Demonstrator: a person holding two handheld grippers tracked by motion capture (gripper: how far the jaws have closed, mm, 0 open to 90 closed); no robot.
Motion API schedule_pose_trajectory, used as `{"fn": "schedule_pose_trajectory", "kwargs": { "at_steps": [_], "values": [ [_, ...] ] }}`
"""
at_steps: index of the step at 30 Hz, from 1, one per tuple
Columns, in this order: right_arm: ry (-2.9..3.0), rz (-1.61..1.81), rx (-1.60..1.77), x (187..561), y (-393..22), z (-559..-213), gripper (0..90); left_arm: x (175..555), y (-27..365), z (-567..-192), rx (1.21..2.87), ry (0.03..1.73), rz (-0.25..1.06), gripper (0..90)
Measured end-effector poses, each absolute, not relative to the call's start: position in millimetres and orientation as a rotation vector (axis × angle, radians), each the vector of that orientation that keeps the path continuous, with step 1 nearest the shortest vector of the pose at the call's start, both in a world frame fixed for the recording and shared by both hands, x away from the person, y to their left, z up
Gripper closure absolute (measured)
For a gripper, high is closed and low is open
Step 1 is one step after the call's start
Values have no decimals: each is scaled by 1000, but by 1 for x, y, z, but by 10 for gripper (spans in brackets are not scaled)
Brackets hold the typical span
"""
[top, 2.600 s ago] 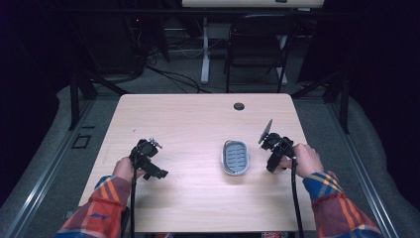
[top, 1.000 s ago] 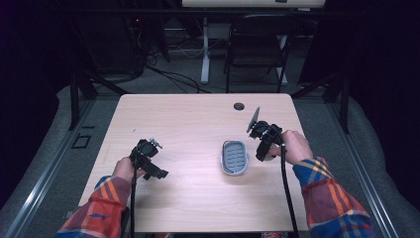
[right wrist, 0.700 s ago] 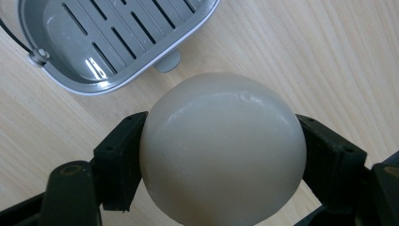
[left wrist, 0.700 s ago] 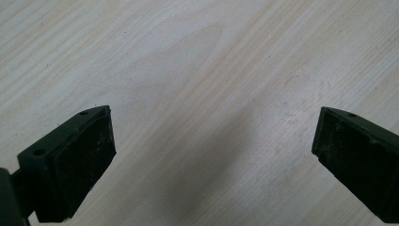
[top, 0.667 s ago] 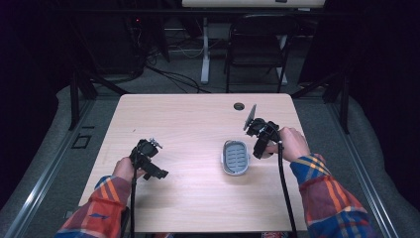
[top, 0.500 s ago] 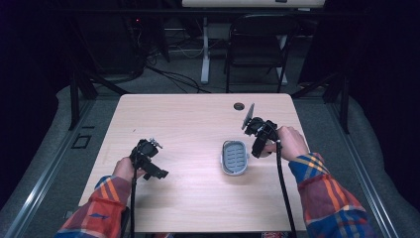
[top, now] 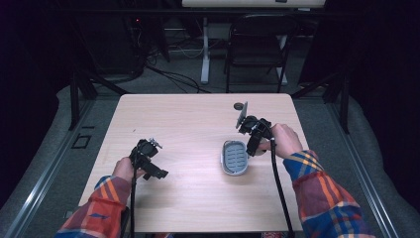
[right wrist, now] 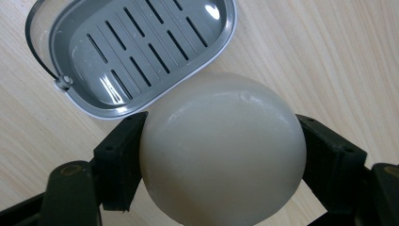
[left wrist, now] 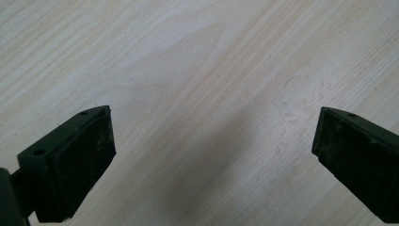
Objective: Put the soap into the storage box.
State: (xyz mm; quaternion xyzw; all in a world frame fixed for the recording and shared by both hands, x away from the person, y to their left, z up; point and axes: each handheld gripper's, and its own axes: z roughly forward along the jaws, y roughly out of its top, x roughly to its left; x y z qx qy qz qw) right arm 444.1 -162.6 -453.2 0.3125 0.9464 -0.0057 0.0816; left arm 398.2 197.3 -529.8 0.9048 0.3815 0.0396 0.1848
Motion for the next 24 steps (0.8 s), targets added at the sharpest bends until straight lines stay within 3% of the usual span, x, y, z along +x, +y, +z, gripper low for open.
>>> {"fn": "schedule_pose_trajectory", "kwargs": {
  "at_steps": [24],
  "values": [
    [2854, 3, 868, 448, -135, -453, 238, 398, 198, -530, 2547, 1074, 112, 0]
  ]
}}
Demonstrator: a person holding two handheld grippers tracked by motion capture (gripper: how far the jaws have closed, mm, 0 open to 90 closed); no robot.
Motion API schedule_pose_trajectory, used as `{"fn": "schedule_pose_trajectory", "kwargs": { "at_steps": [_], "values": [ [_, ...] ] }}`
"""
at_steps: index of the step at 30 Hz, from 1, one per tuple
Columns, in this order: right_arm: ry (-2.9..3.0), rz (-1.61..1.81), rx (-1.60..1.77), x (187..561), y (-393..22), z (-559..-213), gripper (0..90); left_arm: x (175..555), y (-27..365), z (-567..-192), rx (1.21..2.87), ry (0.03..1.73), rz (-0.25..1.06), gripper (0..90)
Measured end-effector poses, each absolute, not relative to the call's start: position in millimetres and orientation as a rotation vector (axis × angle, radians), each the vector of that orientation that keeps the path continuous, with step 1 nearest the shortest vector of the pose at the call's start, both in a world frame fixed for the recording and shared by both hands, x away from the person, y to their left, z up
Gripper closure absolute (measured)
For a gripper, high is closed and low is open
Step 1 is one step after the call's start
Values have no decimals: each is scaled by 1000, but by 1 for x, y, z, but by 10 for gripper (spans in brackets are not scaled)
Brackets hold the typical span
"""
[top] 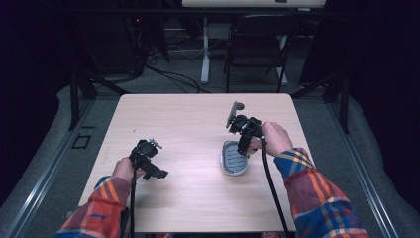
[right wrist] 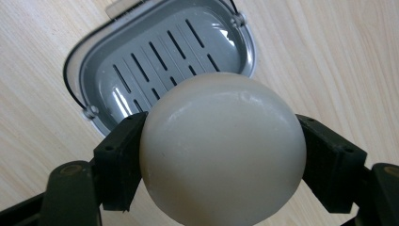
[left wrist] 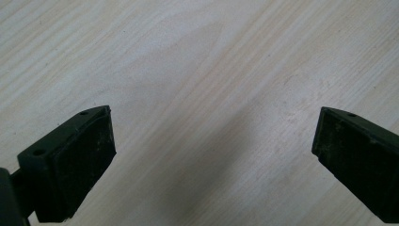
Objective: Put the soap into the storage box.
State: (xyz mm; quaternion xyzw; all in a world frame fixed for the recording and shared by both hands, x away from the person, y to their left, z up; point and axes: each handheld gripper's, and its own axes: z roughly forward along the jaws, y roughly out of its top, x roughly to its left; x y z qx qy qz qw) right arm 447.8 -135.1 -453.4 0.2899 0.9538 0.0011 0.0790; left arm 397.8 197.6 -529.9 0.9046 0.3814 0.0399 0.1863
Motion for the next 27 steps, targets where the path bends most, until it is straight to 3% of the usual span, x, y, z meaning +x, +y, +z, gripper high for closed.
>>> {"fn": "schedule_pose_trajectory", "kwargs": {
  "at_steps": [27],
  "values": [
    [2931, 23, 830, 455, -108, -484, 238, 398, 198, -530, 2554, 1074, 116, 0]
  ]
}}
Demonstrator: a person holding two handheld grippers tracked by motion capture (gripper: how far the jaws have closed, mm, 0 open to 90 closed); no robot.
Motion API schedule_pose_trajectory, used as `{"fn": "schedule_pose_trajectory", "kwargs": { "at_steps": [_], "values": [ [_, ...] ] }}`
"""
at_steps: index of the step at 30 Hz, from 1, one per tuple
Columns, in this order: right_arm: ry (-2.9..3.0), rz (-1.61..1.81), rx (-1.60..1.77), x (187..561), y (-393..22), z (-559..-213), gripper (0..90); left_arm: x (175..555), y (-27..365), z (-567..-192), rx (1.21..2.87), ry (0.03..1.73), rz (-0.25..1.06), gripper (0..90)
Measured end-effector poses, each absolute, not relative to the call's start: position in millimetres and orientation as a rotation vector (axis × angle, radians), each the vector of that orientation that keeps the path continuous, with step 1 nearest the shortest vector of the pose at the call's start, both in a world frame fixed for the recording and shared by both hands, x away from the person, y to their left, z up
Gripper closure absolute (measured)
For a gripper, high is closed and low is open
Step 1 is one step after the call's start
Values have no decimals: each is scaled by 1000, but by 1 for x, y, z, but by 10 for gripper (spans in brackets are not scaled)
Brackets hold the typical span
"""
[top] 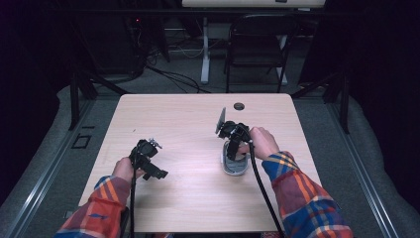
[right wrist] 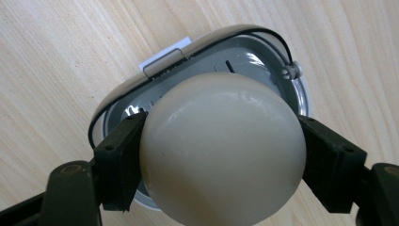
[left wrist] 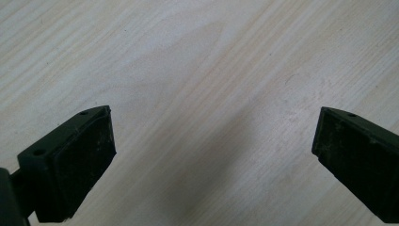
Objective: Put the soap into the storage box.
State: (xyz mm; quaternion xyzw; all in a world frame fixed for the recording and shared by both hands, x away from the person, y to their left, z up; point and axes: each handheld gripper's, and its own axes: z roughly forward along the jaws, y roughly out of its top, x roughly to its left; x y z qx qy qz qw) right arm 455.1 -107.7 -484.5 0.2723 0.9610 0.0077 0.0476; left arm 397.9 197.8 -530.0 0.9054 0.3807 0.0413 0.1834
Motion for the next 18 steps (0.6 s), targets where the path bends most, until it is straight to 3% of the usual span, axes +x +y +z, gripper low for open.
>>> {"fn": "schedule_pose_trajectory", "kwargs": {
  "at_steps": [18],
  "values": [
    [2949, -9, 806, 455, -107, -503, 237, 398, 197, -530, 2555, 1075, 118, 0]
  ]
}}
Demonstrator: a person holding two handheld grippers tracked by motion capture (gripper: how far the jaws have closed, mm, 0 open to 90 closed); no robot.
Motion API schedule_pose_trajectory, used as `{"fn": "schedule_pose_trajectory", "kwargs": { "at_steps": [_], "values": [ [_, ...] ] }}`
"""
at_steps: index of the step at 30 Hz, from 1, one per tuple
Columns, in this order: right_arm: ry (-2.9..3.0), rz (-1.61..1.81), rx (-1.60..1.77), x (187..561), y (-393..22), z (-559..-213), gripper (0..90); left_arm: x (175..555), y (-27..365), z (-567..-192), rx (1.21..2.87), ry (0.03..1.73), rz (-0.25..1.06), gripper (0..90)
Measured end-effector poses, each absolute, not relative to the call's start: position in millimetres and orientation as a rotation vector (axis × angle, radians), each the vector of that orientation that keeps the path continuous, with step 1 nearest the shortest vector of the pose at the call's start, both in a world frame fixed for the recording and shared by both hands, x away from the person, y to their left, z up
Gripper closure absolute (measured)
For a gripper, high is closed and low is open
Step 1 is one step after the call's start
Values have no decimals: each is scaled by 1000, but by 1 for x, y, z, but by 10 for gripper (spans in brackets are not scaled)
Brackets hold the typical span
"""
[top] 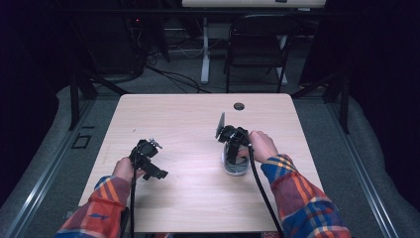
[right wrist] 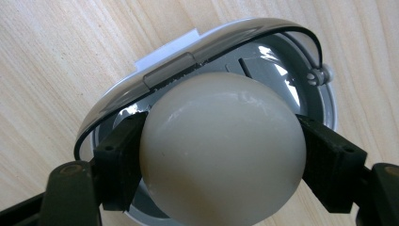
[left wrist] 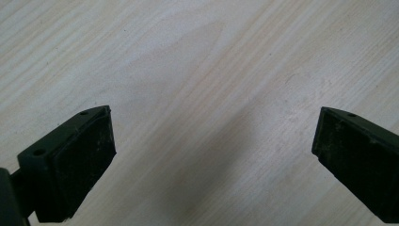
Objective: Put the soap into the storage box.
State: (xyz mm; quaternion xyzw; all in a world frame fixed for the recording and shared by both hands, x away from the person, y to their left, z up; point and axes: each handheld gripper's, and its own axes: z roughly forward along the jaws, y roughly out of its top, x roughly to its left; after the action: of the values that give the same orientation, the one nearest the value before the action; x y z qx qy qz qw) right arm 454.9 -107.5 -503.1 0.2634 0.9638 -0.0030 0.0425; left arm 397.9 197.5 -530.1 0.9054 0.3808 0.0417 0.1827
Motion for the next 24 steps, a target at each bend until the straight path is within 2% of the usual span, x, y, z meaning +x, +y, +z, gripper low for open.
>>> {"fn": "schedule_pose_trajectory", "kwargs": {
  "at_steps": [24],
  "values": [
    [2957, 14, 827, 456, -114, -506, 220, 398, 197, -531, 2558, 1077, 112, 0]
  ]
}}
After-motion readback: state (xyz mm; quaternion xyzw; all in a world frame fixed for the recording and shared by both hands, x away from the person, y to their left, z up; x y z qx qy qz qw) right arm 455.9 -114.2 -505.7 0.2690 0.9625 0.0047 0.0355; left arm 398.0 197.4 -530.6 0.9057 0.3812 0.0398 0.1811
